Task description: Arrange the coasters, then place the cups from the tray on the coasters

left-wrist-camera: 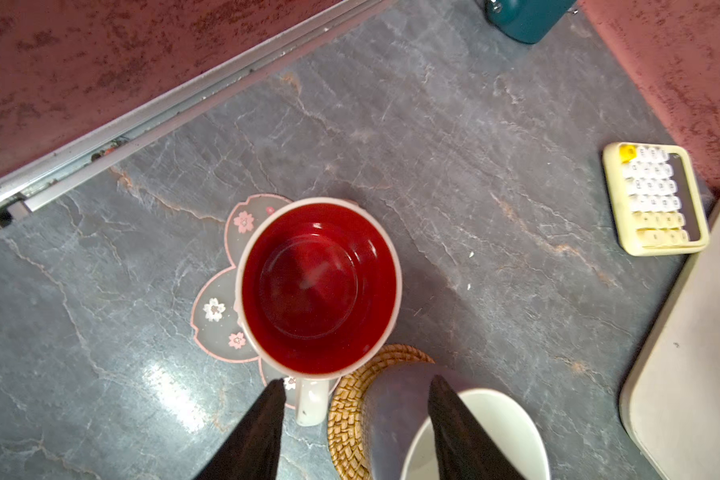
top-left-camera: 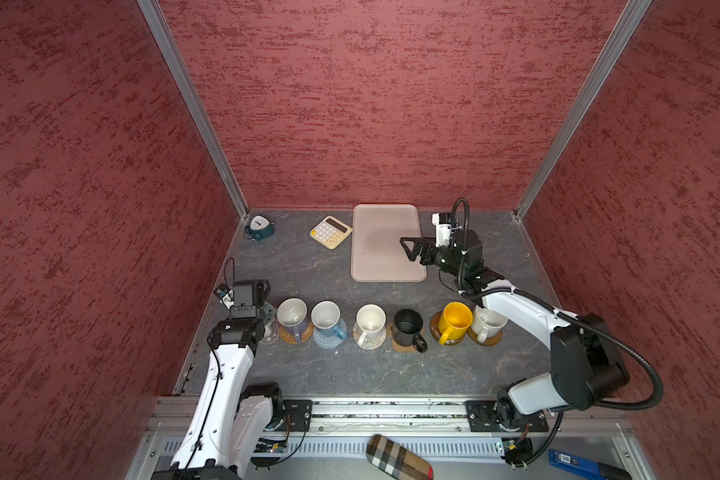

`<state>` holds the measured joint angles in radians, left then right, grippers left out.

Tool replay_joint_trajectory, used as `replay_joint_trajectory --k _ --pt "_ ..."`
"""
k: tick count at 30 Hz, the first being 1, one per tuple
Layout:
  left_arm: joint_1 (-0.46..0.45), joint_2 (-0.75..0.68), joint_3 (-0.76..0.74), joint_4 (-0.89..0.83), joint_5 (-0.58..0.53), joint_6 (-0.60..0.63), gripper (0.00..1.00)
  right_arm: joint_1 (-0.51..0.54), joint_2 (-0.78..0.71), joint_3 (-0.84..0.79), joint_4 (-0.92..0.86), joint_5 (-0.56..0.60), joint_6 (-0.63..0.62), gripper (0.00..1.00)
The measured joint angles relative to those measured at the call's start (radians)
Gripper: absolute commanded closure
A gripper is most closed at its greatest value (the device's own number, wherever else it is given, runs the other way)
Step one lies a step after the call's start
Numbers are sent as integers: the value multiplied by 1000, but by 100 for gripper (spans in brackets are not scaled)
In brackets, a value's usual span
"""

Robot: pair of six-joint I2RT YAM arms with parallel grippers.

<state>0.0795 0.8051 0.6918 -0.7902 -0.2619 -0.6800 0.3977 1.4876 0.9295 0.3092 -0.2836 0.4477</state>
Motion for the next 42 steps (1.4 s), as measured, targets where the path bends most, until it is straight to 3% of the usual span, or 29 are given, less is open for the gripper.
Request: replay_joint_trajectory --k 5,16,23,32,42 --pt "0 0 93 -31 20 41 0 0 -3 1 -5 0 -7 1" --pt "0 12 204 -24 105 157 0 0 -48 110 -78 66 -82 1" --pt "-16 7 202 111 183 234 0 0 -60 122 -93 174 -204 1" --pt "-51 38 172 345 286 311 0 0 -158 -147 99 364 -362 1" --pt "-78 225 102 573 332 407 0 -15 -161 -252 256 576 -529 1"
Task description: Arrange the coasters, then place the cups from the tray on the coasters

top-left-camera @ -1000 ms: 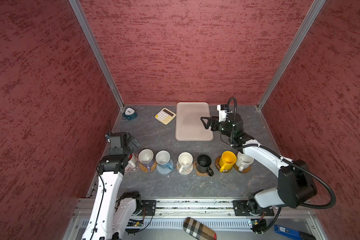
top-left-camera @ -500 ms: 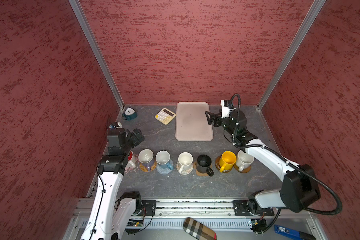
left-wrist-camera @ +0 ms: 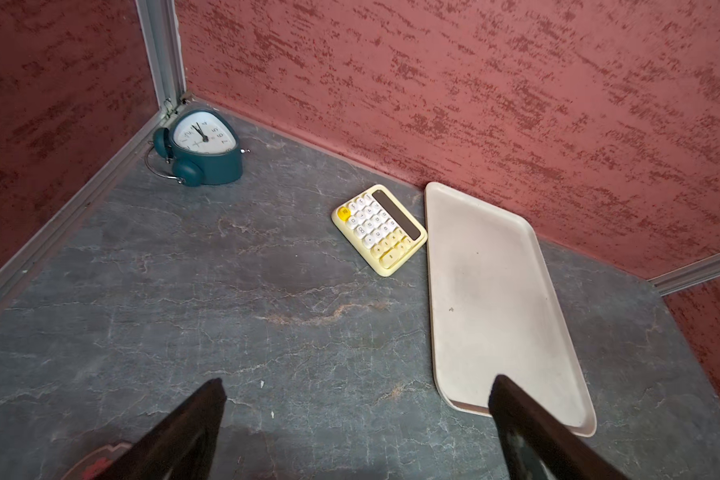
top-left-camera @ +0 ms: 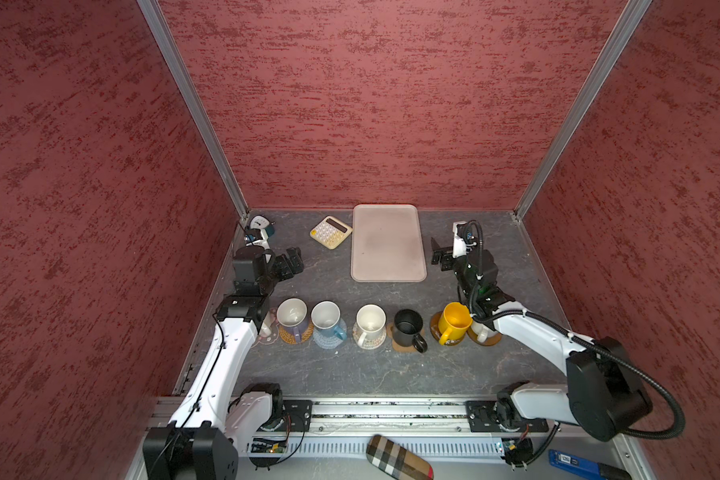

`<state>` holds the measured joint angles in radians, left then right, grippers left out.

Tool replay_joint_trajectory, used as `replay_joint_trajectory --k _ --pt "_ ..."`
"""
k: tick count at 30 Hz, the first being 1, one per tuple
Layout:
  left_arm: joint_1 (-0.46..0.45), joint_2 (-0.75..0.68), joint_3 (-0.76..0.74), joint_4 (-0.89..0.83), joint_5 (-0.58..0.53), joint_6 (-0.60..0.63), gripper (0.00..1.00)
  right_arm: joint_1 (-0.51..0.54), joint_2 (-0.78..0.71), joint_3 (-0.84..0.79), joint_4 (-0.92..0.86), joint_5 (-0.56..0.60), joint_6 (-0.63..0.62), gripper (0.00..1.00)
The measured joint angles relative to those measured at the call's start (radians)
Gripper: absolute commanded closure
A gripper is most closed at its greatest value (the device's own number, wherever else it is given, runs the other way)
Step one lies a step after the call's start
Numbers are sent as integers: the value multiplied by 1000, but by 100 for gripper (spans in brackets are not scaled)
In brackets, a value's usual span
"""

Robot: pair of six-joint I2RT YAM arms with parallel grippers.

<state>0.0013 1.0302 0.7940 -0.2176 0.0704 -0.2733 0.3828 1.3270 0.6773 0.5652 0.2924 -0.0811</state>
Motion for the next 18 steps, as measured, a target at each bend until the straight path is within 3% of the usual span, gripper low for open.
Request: replay_joint_trajectory --k 8,18 --pt "11 195 -3 152 38 86 0 -148 44 -68 118 59 -10 1" --pt "53 399 -18 356 112 150 0 -338 130 -153 245 -24 96 1"
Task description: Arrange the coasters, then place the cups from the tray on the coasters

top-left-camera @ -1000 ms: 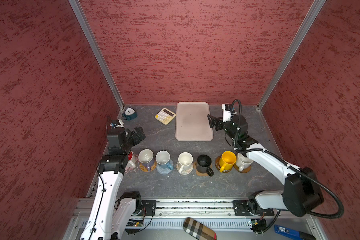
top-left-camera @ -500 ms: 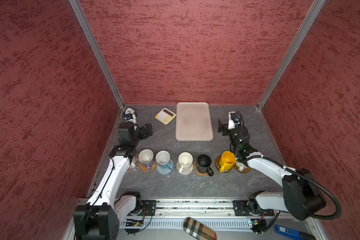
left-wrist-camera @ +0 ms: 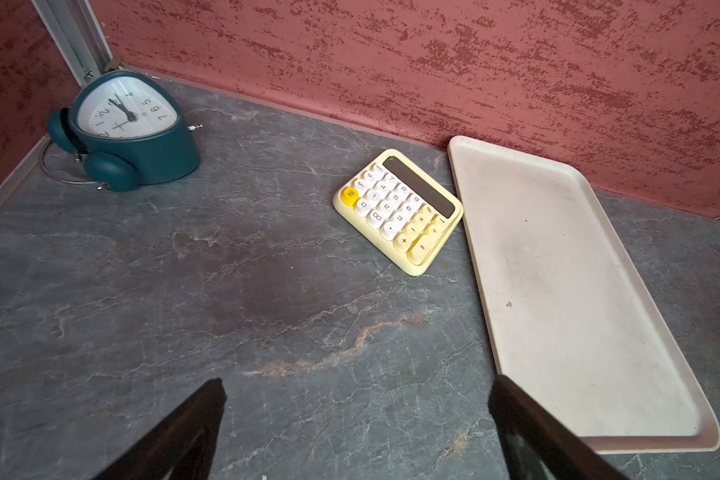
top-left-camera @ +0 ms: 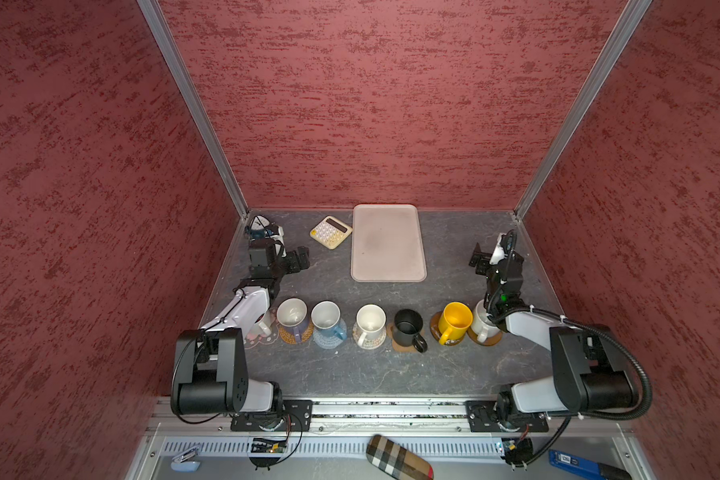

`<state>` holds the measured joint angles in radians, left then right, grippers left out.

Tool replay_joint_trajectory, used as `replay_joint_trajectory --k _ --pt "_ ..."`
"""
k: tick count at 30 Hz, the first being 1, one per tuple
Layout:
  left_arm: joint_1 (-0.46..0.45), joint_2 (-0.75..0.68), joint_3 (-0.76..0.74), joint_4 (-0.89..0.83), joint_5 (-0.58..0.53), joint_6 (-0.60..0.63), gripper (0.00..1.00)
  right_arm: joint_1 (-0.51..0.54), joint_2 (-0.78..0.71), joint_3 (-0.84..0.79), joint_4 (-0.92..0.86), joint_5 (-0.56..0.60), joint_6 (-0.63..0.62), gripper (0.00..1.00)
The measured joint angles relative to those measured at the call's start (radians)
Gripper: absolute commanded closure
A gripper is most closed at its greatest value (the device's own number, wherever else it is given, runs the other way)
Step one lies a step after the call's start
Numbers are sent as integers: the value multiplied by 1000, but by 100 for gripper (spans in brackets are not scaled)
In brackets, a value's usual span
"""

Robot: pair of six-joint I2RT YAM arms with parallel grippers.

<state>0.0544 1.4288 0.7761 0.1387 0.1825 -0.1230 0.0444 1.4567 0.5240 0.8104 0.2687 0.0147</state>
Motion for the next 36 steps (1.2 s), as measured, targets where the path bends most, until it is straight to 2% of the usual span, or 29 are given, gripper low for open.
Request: replay_joint_trajectory --k 5,10,18,24,30,36 --pt "25 58 -17 88 19 9 0 -29 76 -4 77 -50 31 1" --pt "54 100 2 79 34 29 0 -56 105 -17 114 -74 64 1" --pt "79 108 30 63 77 51 0 -76 207 -18 217 -101 87 1" --pt "85 76 -37 101 95 68 0 -83 219 -23 258 -112 91 2" --pt "85 59 -111 154 97 71 0 -87 179 -60 283 -116 106 1" --pt "84 77 -156 273 113 80 0 -87 -8 -64 197 -116 126 1"
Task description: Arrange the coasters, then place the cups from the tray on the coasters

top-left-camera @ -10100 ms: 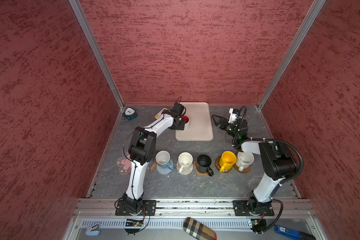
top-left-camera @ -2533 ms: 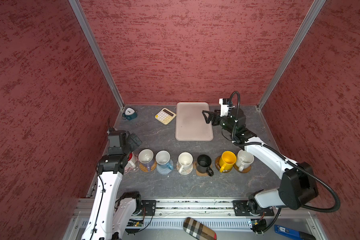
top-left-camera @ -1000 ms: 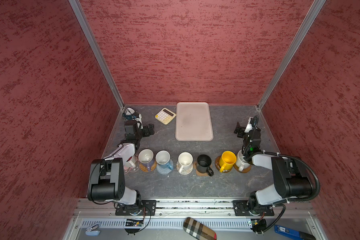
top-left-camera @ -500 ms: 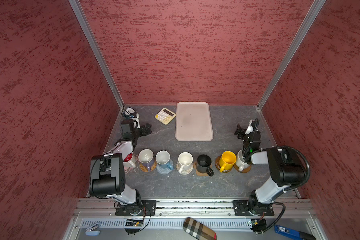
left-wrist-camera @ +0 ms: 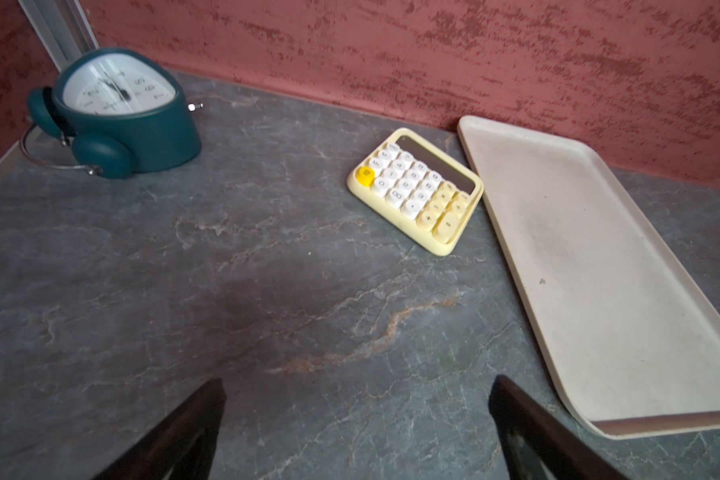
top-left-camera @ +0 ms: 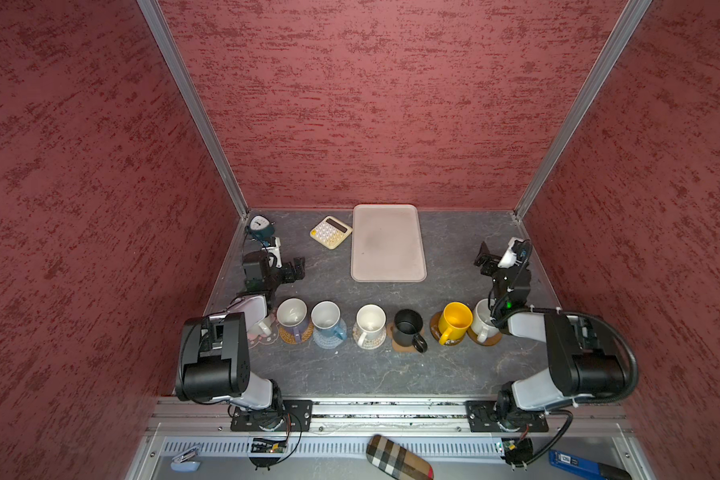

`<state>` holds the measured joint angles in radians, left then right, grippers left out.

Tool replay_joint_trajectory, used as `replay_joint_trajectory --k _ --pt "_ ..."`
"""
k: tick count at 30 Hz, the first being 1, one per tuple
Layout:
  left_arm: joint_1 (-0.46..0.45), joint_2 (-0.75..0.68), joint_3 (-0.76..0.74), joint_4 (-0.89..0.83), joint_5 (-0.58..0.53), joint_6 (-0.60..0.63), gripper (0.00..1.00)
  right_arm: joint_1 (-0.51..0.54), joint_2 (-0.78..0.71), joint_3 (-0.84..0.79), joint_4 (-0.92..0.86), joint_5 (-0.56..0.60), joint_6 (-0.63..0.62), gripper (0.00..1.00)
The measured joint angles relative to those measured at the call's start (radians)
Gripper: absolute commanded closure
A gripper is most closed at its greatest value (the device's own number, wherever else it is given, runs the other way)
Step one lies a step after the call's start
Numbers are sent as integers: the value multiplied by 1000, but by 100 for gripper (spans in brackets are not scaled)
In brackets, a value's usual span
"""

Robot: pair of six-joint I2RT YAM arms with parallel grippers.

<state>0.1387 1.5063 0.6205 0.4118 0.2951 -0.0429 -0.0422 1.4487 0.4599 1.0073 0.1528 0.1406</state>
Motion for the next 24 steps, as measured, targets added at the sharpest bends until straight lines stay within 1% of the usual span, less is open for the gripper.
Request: replay_joint_trajectory --k 3,5,9,14,18,24 --pt "-3 22 -32 46 5 7 0 0 -84 -1 -39 0 -2 1" --pt "-4 31 -39 58 11 8 0 0 -104 -4 -61 1 -4 1" --pt "-6 31 -50 102 18 16 0 0 -106 -29 -122 1 -12 1" --pt "-30 18 -112 178 10 31 1 0 -106 -52 -170 8 -29 1" --pt "-43 14 -146 224 -10 38 0 0 -106 -52 -176 10 -40 1" --pt "-71 13 -232 366 -57 53 0 0 -131 -76 -177 10 -44 1"
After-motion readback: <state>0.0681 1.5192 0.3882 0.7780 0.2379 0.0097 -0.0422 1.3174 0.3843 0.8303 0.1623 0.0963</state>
